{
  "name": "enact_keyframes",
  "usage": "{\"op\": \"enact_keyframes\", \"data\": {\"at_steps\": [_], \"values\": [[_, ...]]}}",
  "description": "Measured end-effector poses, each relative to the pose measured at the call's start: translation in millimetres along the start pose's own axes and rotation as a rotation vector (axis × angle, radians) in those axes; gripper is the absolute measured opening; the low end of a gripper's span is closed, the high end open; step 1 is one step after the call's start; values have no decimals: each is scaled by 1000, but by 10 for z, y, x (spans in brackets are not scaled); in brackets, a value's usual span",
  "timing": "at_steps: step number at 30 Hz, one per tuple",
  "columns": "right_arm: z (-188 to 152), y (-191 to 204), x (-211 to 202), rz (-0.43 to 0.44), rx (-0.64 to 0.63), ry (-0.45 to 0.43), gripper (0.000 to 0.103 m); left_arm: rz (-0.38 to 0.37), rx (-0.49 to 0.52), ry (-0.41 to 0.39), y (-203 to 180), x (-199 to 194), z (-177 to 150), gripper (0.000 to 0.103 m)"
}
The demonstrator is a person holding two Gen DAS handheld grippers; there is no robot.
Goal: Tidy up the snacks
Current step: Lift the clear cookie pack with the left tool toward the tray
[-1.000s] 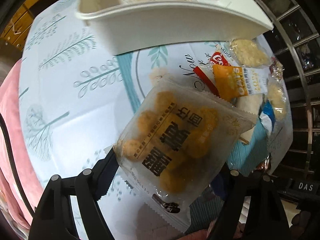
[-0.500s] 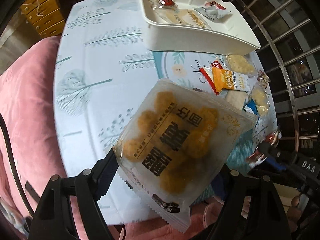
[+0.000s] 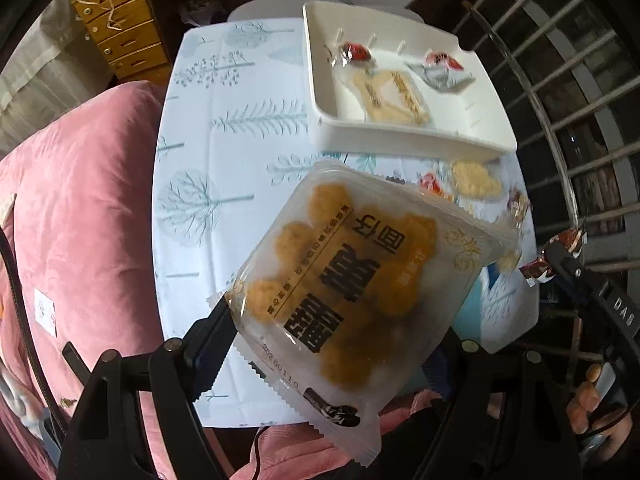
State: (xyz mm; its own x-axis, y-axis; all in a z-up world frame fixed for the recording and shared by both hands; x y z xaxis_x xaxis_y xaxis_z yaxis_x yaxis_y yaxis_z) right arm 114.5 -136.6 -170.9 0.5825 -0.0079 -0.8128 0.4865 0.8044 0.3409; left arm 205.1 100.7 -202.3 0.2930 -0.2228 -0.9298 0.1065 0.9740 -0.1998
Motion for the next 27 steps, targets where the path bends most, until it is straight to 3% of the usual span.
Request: {"op": "enact_keyframes", "data": {"at_steps": [15,27], "values": [[1125,131,422,122,-299,-87,30,0,-151,-97,-637,153,1054,80],[1390,74,988,180,-465,-29,31,8,-223,-134,-909,613,1547,81]]}}
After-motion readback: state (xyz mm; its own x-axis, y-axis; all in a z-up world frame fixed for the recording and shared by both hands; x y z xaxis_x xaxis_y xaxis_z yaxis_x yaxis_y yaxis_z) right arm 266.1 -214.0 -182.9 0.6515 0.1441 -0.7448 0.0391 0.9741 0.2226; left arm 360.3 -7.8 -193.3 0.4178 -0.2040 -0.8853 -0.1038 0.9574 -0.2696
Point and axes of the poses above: each gripper's, at about its wrist camera, not at the fingertips, and x roughly the way its jaws point, y to its left, z to its top, the point moved 10 cm from there along x, roughly the way its jaws point, and after that the axes turned 11 degrees about -y, right-handed, at the moved point
